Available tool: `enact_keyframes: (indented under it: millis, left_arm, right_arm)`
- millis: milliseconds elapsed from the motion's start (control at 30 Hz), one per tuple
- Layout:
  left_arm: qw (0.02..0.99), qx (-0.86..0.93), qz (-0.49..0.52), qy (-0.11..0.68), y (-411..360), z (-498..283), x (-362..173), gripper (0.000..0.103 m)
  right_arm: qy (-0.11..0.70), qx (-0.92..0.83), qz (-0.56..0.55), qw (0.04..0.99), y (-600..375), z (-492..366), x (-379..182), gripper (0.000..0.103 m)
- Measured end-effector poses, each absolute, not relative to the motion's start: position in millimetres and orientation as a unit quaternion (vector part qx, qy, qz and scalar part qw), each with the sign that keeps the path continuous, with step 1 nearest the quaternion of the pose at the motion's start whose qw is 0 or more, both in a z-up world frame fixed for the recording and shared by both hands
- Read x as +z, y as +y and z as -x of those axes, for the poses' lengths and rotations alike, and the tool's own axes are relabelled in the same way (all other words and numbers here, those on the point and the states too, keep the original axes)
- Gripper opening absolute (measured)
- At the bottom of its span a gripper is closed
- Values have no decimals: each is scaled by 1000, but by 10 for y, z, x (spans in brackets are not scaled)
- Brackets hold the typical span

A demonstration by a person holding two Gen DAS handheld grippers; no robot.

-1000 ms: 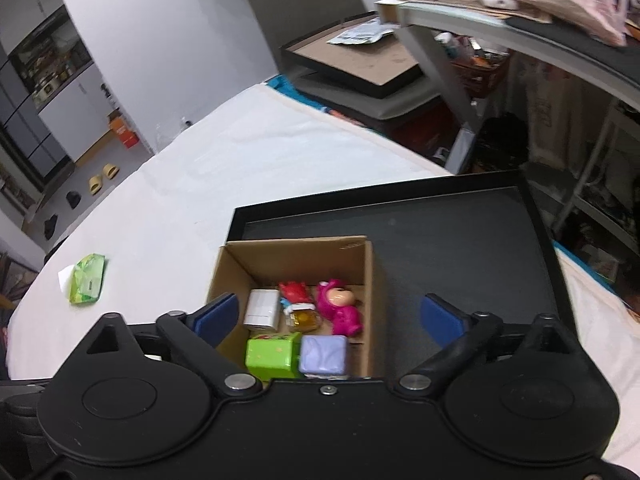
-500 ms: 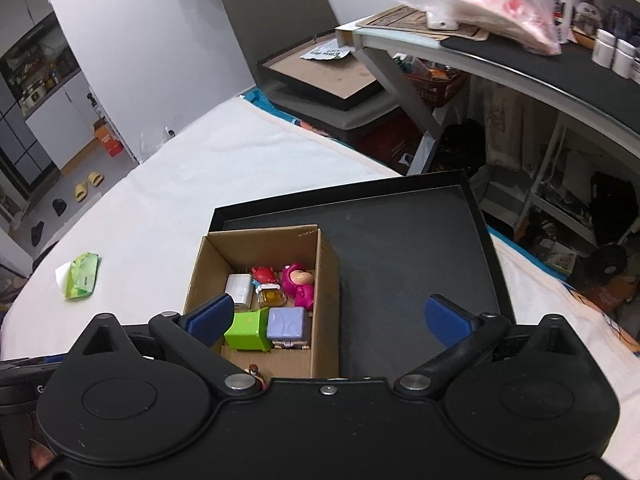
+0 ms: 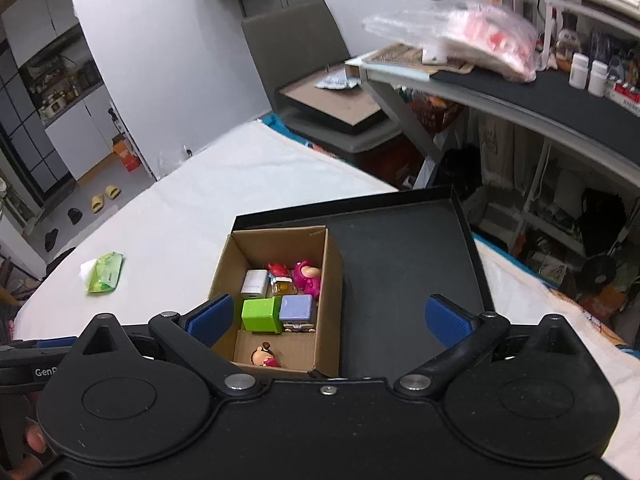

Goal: Organize rigid objects

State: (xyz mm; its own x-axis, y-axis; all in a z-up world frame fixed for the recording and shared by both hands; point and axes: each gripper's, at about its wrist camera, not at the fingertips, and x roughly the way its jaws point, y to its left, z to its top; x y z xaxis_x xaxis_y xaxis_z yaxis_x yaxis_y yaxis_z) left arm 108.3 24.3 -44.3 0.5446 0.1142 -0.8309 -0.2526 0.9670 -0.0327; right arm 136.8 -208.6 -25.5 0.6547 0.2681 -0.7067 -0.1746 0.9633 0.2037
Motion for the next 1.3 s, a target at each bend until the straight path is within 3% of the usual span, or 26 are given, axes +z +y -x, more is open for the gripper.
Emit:
enact_keyframes:
  millis: [1300]
  left_arm:
    - [908,76,39,409,-85,53,129,93]
  right_arm:
    - [358,87,-27,929,-2431,-270,262,103]
